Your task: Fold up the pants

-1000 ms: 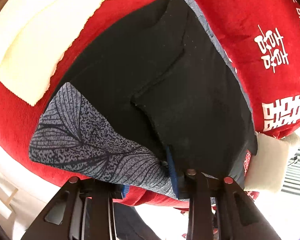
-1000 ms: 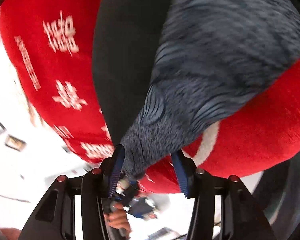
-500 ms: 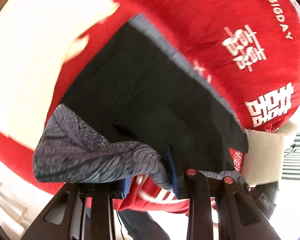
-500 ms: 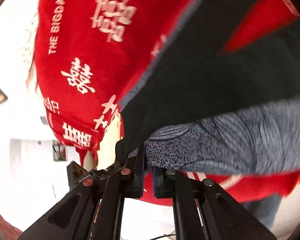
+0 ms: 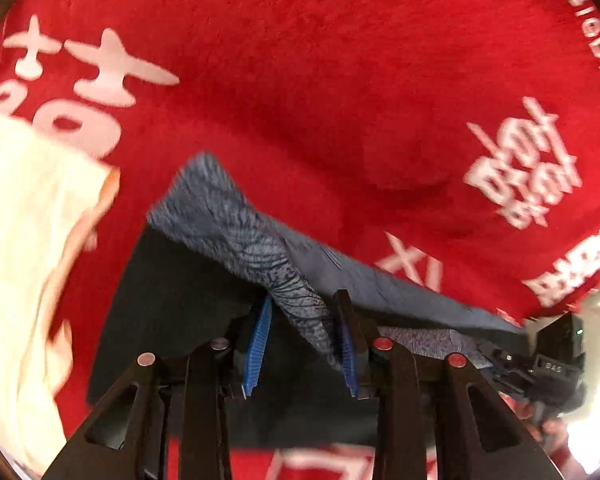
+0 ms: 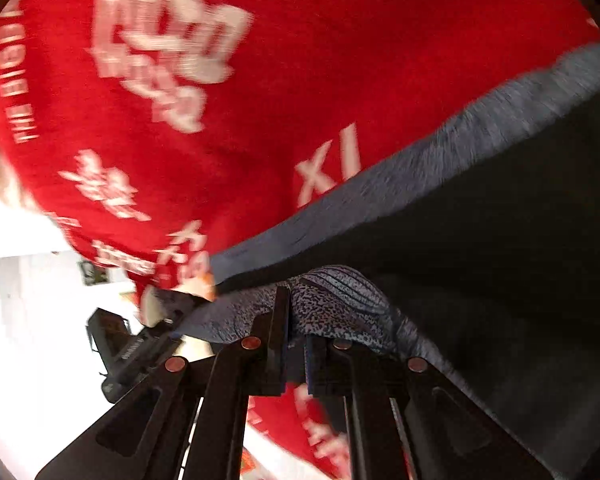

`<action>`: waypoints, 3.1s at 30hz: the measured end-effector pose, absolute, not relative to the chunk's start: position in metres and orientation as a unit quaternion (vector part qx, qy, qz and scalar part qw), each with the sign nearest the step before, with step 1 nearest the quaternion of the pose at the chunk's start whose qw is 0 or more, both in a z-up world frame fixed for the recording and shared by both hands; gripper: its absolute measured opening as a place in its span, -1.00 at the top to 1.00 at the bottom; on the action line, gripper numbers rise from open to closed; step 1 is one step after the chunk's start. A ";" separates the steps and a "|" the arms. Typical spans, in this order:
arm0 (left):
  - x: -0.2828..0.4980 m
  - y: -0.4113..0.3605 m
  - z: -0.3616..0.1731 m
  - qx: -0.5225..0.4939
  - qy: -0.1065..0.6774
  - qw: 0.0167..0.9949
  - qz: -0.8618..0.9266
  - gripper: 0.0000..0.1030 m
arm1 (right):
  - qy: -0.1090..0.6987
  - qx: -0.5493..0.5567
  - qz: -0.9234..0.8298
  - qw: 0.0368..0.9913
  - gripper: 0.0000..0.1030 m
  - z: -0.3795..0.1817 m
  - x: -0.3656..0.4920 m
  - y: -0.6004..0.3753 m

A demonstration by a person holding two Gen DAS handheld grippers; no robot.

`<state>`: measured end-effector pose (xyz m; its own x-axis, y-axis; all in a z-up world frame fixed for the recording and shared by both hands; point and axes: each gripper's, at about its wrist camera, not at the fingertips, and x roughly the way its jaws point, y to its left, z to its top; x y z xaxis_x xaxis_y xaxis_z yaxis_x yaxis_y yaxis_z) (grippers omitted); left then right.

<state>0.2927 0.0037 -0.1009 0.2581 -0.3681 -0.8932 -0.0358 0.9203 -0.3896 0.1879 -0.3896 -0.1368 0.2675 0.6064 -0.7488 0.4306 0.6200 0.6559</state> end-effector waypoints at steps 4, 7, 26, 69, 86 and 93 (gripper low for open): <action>0.316 0.010 -0.129 -0.153 0.614 0.772 -0.054 0.01 | 0.646 0.414 0.062 0.638 0.83 -0.184 0.213 -0.394; 0.319 0.020 -0.118 -0.136 0.608 0.782 -0.024 -0.19 | 0.651 0.429 0.070 0.623 0.77 -0.187 0.215 -0.397; 0.290 -0.093 -0.138 0.112 0.620 0.775 -0.055 -0.41 | 0.668 0.224 0.120 0.699 0.06 -0.140 0.217 -0.332; 0.063 -0.331 -0.127 0.030 0.712 0.627 -0.314 -0.40 | 0.539 0.498 -0.160 0.660 -0.13 -0.121 -0.264 -0.513; 0.110 -0.363 -0.061 -0.063 0.681 0.656 -0.319 0.81 | 0.508 0.420 -0.043 0.751 0.91 0.020 -0.128 -0.607; 0.171 -0.408 -0.048 -0.100 0.654 0.684 -0.309 0.81 | 0.521 0.339 -0.043 0.782 0.91 0.048 -0.018 -0.686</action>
<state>0.1711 -0.4077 -0.0483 -0.0454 -0.5535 -0.8316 0.2916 0.7889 -0.5410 -0.0179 -0.6864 0.0482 0.4543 0.2856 -0.8438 0.4206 0.7662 0.4858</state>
